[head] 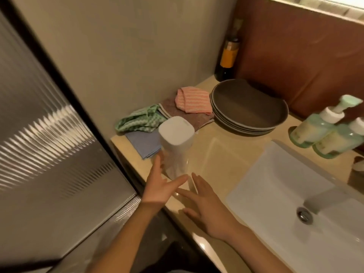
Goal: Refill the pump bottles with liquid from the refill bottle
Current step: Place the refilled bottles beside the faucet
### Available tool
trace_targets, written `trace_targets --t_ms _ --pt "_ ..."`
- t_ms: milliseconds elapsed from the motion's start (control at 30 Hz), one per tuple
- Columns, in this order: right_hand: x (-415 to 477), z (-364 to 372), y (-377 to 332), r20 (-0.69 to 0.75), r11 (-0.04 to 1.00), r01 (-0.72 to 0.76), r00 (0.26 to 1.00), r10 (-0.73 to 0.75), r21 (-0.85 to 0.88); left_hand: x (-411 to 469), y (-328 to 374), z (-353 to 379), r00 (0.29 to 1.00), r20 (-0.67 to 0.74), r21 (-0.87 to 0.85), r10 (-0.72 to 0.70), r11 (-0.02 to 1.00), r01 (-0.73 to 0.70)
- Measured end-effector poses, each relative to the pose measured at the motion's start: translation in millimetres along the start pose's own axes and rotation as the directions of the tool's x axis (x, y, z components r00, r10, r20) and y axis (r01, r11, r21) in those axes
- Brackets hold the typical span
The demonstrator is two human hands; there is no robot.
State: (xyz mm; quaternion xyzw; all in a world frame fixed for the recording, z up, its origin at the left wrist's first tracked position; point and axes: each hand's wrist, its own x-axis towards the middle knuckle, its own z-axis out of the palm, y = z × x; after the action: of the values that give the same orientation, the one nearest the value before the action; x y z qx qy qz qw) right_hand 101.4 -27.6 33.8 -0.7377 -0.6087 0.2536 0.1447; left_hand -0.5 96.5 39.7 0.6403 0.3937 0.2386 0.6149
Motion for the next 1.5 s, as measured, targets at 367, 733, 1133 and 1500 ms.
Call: trace_targets --t_ms 367,733,1133,1500 --pt "1.1 -26.6 40.3 -0.123 0.983 -0.18 0.977 0.175 -0.033 55.5 7.0 70.9 0.99 0.138 0.171 -0.013 0.985 -0.011" --pt "5.0 -68.4 90.8 -0.156 0.9 -0.403 0.89 0.428 0.166 118.9 33.2 148.8 0.919 0.395 0.137 0.009 0.988 -0.069" --pt "-44.8 -59.1 90.7 -0.233 0.752 -0.436 0.767 0.598 0.494 94.5 23.4 155.1 0.947 0.321 0.209 0.017 0.974 -0.089" --pt "-229.3 -17.8 76.2 -0.294 0.49 -0.25 0.549 0.782 0.835 -40.3 25.6 193.1 0.79 0.613 0.368 -0.005 0.886 -0.28"
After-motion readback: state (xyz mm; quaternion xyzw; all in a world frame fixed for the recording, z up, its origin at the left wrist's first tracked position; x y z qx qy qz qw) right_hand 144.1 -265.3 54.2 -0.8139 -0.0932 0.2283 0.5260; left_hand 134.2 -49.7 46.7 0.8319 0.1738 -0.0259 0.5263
